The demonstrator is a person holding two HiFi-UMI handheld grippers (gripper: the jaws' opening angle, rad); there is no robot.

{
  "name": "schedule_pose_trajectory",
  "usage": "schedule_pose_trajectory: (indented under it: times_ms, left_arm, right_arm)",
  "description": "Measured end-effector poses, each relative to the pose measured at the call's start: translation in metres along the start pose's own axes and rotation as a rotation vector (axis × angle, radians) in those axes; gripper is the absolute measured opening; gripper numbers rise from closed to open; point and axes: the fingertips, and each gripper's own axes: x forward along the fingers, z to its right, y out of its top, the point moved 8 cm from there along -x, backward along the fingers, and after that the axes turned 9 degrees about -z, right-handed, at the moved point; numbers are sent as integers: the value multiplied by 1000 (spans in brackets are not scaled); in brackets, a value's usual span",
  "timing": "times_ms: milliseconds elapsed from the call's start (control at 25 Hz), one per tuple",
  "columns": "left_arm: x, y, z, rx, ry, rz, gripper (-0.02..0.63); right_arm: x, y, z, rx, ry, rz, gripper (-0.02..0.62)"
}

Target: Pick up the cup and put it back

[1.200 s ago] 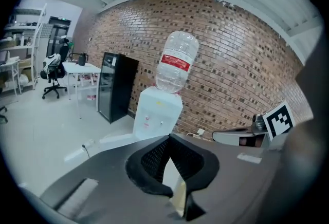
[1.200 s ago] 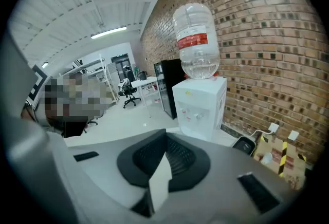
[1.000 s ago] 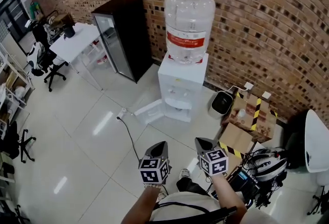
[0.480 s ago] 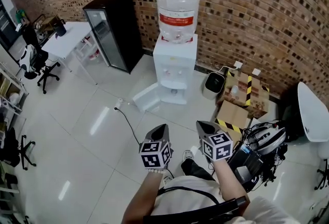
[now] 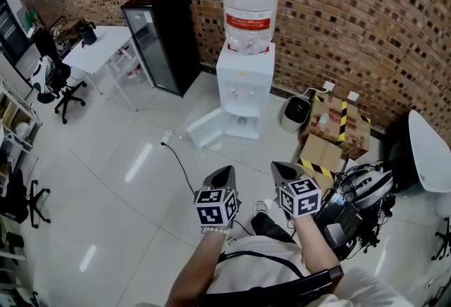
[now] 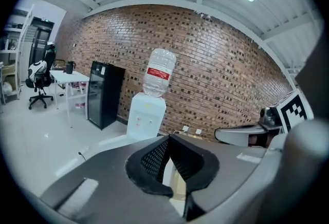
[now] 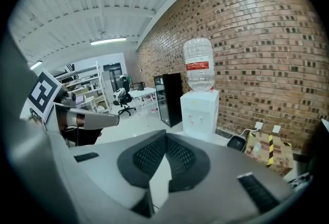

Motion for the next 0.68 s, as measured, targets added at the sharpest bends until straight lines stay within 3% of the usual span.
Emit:
schedule_pose_trajectory:
  times_ms: [680]
  left_arm:
    - [9, 4, 5, -16, -7, 6, 0]
  right_arm:
    - [6, 6, 4, -28, 22, -9, 8]
